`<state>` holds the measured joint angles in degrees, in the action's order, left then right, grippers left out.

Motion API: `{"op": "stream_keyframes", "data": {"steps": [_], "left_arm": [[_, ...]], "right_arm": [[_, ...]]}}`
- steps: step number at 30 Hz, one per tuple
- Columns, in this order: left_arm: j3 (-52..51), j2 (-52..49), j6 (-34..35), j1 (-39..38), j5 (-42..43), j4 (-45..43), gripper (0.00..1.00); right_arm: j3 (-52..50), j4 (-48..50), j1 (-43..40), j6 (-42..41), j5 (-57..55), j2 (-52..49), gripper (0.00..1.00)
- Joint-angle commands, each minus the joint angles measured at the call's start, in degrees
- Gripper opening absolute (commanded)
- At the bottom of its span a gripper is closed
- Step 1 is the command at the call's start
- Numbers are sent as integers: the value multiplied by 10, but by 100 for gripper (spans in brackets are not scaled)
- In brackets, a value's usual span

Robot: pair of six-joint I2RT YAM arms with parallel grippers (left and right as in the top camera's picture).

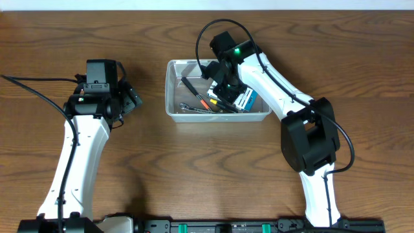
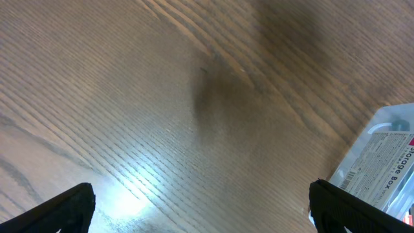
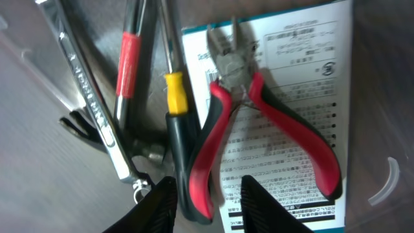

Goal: Pack container

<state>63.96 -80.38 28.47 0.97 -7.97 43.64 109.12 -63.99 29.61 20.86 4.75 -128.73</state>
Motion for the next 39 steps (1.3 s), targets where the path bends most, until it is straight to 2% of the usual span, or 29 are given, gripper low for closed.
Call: {"op": "stream_keyframes", "data": {"steps": [1, 5, 9, 14, 19, 24, 25, 26, 27, 39], "left_arm": [[6, -5, -3, 2, -11, 2, 98], [6, -5, -3, 2, -11, 2, 98], [6, -5, -3, 2, -11, 2, 98], [6, -5, -3, 2, -11, 2, 98], [6, -5, -3, 2, -11, 2, 98], [6, -5, -3, 2, -11, 2, 98], [6, -5, -3, 2, -11, 2, 98], [6, -5, -3, 2, -11, 2, 98], [6, -5, -3, 2, -11, 2, 98], [6, -5, -3, 2, -11, 2, 98]], "right_arm": [[28, -6, 1, -38, 7, 11, 35], [111, -55, -10, -63, -17, 48, 43], [210, -103, -48, -137, -91, 90, 59], [296, -110, -161, -191, -80, 143, 61], [306, -69, -293, -185, -43, 170, 68], [306, -60, -344, -148, -34, 170, 72], [306, -60, -346, -144, -34, 170, 76], [306, -61, -346, -140, -35, 170, 85], [306, -61, -346, -137, -35, 170, 99], [306, -63, -346, -137, -34, 170, 99]]}}
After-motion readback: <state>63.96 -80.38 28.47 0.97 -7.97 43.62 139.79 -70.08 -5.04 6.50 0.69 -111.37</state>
